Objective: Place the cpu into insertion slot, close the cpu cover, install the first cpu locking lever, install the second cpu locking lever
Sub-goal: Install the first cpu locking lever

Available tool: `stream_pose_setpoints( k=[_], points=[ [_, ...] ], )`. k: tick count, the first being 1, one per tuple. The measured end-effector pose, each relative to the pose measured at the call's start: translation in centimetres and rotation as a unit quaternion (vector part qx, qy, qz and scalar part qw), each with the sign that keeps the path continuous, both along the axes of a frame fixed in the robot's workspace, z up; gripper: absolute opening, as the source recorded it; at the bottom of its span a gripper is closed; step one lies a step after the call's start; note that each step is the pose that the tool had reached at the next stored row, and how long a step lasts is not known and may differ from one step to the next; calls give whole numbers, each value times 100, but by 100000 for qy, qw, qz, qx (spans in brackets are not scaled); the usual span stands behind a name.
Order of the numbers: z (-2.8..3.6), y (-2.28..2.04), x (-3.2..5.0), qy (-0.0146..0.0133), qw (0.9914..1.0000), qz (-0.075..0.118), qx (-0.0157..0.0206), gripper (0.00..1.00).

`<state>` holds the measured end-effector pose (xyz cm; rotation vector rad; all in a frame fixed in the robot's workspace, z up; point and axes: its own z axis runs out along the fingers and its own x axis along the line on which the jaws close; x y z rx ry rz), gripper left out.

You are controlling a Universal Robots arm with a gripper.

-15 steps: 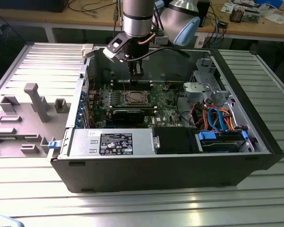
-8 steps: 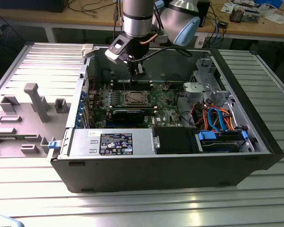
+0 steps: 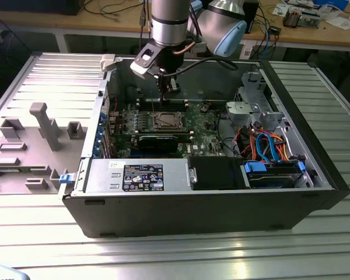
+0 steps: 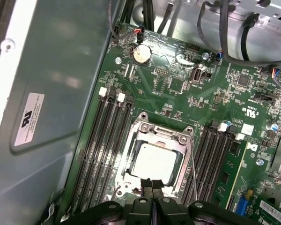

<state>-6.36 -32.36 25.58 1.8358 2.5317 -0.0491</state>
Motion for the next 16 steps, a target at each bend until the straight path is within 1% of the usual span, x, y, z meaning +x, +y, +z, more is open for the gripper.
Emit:
stream_pose_setpoints(
  k=[2,4,16],
  points=[
    [0,0,0,0,99998,632,-2,11],
    [0,0,0,-3,99986,1650,0,11],
    [0,0,0,2,99930,3752,-4,11]
  ],
)
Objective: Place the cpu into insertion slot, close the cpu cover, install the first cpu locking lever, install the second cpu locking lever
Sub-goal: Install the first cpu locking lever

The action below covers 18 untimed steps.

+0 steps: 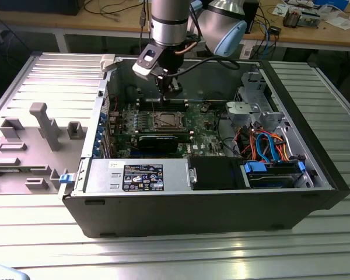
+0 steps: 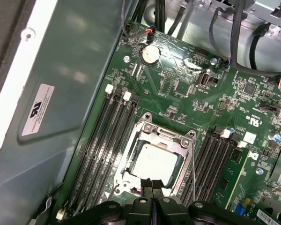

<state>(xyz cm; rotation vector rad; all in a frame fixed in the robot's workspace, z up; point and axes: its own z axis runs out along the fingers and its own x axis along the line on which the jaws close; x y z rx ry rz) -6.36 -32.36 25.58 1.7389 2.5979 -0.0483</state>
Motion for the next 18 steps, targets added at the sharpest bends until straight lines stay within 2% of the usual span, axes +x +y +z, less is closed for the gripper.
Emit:
stream_pose_setpoints(
  k=[18],
  points=[
    [0,0,0,-3,99956,2975,4,11]
  ],
)
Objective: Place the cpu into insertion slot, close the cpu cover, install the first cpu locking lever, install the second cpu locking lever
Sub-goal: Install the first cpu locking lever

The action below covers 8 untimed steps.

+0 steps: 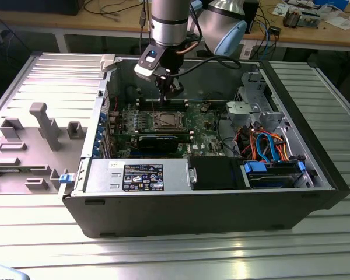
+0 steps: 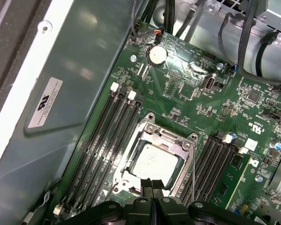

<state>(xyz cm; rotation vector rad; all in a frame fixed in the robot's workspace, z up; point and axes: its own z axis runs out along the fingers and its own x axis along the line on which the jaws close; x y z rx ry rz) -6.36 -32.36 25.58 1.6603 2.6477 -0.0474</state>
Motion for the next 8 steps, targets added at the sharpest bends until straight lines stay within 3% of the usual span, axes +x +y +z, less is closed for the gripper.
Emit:
stream_pose_setpoints(
  k=[8],
  points=[
    [0,0,-1,-2,99999,410,4,11]
  ],
)
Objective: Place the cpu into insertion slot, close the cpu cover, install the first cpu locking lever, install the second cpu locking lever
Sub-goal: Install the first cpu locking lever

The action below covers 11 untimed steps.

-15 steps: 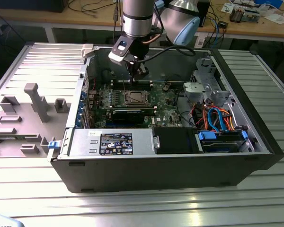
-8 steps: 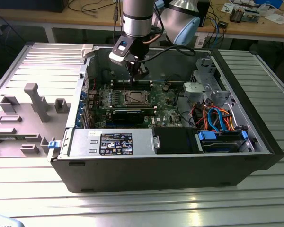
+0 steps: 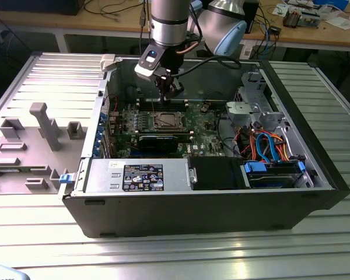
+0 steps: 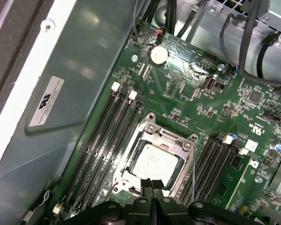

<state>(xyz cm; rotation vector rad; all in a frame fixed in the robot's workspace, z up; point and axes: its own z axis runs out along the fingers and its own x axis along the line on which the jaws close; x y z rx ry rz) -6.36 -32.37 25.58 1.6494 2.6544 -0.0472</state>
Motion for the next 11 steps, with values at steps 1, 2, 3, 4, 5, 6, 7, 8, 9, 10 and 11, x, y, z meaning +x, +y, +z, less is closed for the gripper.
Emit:
stream_pose_setpoints(
  k=[1,2,3,4,5,6,7,8,9,10,11],
  points=[
    [0,0,0,3,100000,26,-1,11],
    [0,0,0,4,100000,50,0,11],
    [0,0,0,2,100000,59,3,11],
    [0,0,0,0,100000,65,6,11],
    [0,0,0,0,100000,78,7,11],
    [0,-1,0,3,100000,97,4,11],
    [0,0,0,2,100000,121,6,11],
    [0,-1,0,3,100000,149,4,11],
    [0,-1,0,3,100000,189,1,11],
    [0,-1,0,3,100000,231,1,11],
    [0,-1,0,3,99999,377,6,11]
  ],
)
